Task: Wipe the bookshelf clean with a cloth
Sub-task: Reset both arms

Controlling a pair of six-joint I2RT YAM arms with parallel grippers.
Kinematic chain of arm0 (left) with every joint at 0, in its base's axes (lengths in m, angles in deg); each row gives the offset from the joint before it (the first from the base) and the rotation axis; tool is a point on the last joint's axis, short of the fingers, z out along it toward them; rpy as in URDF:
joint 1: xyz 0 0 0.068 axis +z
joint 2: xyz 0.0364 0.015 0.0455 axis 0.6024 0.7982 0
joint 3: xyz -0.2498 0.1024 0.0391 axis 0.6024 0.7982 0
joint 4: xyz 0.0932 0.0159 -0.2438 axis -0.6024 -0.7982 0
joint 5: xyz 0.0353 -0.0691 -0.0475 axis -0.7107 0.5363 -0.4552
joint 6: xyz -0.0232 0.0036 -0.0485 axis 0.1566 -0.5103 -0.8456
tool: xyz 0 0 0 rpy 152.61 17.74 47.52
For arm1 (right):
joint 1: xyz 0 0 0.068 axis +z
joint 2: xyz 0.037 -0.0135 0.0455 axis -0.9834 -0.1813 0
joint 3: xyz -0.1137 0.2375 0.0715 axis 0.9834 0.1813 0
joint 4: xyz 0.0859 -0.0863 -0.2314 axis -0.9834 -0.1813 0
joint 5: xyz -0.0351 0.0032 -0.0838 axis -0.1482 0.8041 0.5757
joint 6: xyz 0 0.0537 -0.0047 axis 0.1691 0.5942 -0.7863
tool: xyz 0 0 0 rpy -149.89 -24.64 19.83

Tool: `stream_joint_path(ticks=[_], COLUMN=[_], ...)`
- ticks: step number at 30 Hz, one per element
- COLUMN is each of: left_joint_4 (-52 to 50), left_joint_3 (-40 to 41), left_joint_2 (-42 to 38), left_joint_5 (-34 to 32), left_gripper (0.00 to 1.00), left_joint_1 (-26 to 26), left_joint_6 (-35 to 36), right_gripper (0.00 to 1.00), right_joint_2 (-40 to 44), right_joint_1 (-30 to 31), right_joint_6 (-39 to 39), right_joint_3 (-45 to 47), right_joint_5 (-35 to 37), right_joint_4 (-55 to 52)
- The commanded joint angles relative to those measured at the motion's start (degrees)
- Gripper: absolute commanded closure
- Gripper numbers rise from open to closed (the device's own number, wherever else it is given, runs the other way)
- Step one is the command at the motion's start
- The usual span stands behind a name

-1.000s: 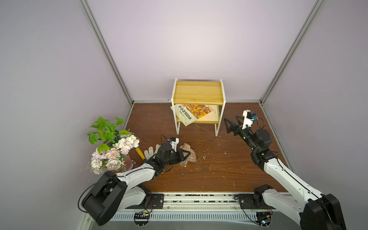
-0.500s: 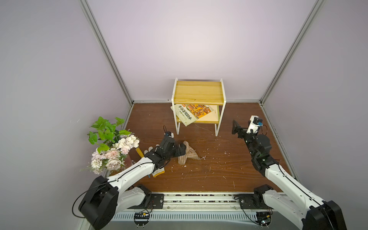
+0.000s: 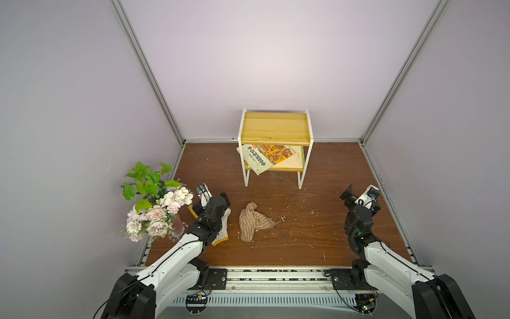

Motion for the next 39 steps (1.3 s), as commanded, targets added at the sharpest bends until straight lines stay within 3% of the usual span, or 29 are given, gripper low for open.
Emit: stream_joint_path(ticks=[1,4,5,10,13,17,23,29,32,35,39], left_joint_4=[12.2,23.3,24.5,33.3,36.1,40.4,57.1,60.6,60.6,61.5,61.7], left_joint_3=[1.3,2.4,1.7,-0.6,-4.6,-6.7,2.8,4.4,4.4,5.1,5.2], left_joint_2=[0.8,4.7,7.0,20.9,29.0,34.0,33.7,35.0,35.1,34.7,34.7], left_joint_5=[-1.1,13.9,16.1,21.5,25.2,26.5,29.0,35.6,34.7,28.9,28.0], left_gripper=[0.0,0.0,0.0,0.0,0.0,0.0,0.0,0.0,0.0,0.0,0.0], left_joint_1=[4.8,9.4,10.1,13.5,15.0,15.8,17.7,18.9,19.1,19.1,18.9], left_joint_6=[6.8,16.8,18.2,22.4,24.3,27.8,26.4,27.8,27.5,25.1,24.8], right_gripper=[0.01,0.01,0.01,0.01,0.01,0.01,0.01,0.01,0.01,0.01,0.01], right_joint_2=[-0.1,0.0,-0.2,-1.5,-4.0,-7.7,-10.6,-13.1,-14.6,-14.8,-15.4], right_joint_1=[-1.6,-4.1,-5.0,-8.9,-11.1,-12.6,-14.0,-15.2,-16.2,-16.2,-15.9], right_joint_6=[3.0,6.1,7.4,12.0,10.4,7.4,4.9,5.2,1.4,-3.8,-8.7], right_joint_3=[1.6,3.1,3.3,4.3,3.7,2.6,3.6,4.5,4.8,4.2,6.4], right_joint_5=[2.9,1.1,0.3,-2.9,-5.0,-5.9,-7.7,-5.2,-11.2,-19.0,-21.7], right_joint_4=[2.2,2.3,1.8,1.9,2.2,2.8,9.7,15.2,19.5,20.4,27.2])
